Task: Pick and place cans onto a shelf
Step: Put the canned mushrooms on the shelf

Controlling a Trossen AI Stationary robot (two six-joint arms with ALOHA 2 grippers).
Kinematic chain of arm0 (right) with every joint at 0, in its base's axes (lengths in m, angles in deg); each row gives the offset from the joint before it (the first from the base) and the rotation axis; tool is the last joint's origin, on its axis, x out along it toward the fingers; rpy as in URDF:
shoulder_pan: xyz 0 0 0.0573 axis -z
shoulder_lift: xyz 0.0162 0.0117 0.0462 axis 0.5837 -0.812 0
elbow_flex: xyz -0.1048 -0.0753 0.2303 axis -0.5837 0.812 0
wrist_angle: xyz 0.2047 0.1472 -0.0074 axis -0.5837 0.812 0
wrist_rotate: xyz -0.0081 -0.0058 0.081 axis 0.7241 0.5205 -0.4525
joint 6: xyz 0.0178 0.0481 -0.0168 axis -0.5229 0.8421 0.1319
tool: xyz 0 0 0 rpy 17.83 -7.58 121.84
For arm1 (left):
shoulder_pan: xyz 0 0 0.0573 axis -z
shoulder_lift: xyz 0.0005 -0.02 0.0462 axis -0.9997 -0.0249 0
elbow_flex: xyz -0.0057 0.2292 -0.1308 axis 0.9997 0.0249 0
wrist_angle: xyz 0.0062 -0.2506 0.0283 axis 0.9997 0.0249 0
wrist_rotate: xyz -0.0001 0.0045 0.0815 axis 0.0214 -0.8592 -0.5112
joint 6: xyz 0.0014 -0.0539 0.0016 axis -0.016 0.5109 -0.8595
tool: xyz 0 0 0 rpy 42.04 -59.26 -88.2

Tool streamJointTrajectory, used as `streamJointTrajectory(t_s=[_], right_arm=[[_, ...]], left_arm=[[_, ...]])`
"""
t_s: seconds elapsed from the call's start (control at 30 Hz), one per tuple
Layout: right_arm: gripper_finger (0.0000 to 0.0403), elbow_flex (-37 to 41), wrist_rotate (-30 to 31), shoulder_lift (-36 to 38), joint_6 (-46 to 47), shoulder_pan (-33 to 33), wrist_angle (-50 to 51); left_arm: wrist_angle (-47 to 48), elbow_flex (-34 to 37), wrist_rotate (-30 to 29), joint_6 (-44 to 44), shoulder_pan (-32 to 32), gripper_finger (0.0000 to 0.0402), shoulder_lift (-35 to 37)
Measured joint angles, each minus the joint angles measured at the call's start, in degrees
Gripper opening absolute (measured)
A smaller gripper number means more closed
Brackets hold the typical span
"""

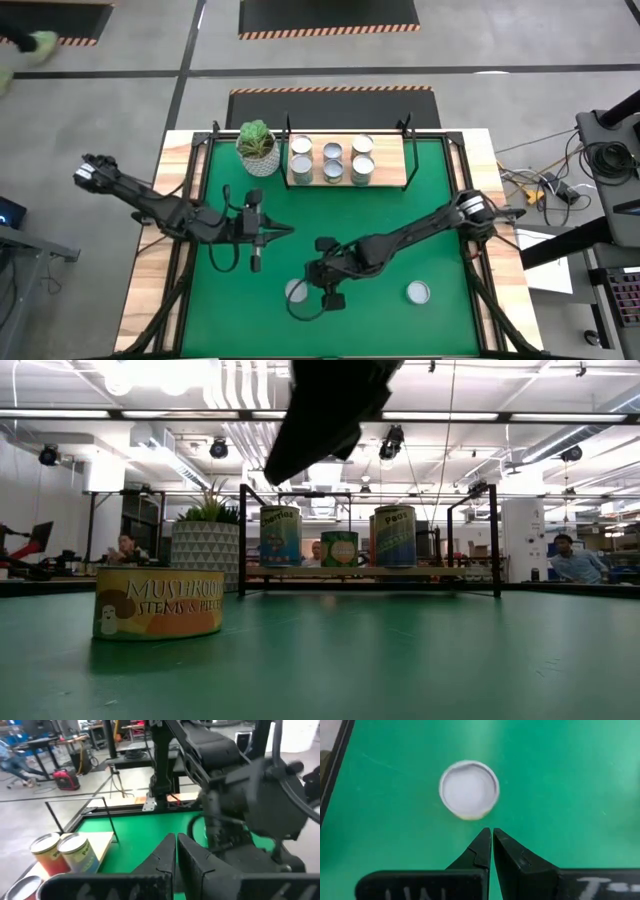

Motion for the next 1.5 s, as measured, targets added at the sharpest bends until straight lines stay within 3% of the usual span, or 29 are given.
streamJointTrajectory(t_s=[0.37, 0.5, 0.63, 1.1, 1.23, 1.5], right_arm=[[0.0011, -3.56, -0.15, -6.34, -1.68, -0.34, -4.55], [0.003, -5.51, -0.28, -8.53, -2.7, -0.34, -4.66], [0.0078, -7.12, -0.14, -10.64, -2.73, -0.34, -4.45], [0.0328, -12.01, -0.09, -13.04, -6.14, -0.34, -4.41], [0.0361, -11.37, -0.1, -13.77, -6.14, -0.32, -4.64], [0.0367, -11.62, -0.08, -18.03, -6.31, -0.32, -4.02]], left_arm=[[1.97, 0.0, -6.99, 0.49, 3.85, 0.0, 0.66], [2.75, 0.0, -7.17, 1.23, 3.85, 0.0, 0.63], [3.28, 0.0, -7.34, 1.7, 3.85, 0.0, 0.63], [3.28, 0.02, -7.34, 1.7, 3.82, 0.0, 0.66], [3.28, 0.02, -7.34, 1.7, 3.82, 0.0, 0.66], [3.28, 0.09, -7.34, 1.75, 3.82, 0.0, 0.65]])
